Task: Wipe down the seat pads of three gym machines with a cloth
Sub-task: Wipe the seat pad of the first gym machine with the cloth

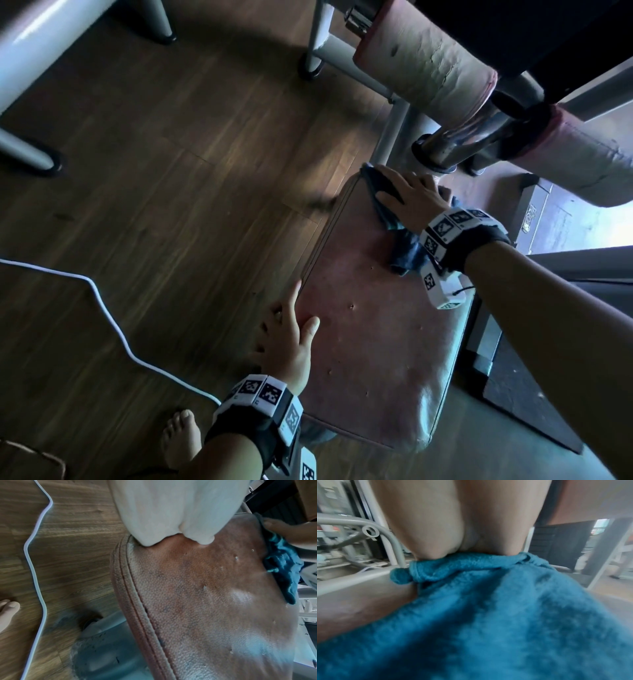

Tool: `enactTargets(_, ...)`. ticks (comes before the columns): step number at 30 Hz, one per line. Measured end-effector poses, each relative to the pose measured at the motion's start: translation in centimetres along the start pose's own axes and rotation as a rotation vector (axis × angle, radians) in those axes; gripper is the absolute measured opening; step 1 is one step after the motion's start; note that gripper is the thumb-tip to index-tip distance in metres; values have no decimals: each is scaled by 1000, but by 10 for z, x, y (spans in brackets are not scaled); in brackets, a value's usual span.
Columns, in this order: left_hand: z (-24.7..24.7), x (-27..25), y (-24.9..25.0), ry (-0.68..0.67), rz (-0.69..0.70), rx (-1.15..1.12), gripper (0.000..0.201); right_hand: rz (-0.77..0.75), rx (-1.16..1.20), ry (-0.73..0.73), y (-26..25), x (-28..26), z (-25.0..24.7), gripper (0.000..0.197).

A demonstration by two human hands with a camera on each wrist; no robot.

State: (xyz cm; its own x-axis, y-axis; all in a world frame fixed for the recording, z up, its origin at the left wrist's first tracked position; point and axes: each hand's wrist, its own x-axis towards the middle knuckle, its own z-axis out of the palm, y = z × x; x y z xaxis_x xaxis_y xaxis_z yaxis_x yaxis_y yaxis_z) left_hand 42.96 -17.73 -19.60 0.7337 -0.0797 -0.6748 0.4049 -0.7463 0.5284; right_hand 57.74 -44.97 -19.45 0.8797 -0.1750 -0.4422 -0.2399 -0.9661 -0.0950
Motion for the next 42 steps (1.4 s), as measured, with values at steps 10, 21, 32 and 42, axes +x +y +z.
enactTargets(10, 2, 4, -2, -4, -26, 16, 57, 412, 243, 72, 42, -12, 15, 59)
enactTargets(21, 11, 7, -12, 65, 59, -3, 60, -158, -96, 144, -54, -11, 25, 47)
enactTargets(32, 18, 9, -15, 94, 80, -3, 55, 96, 59, 242, 34, -132, 77, 59)
enactTargets(42, 25, 25, -29, 157, 247, -112, 63, 667, 480, 275, 14, -211, 122, 71)
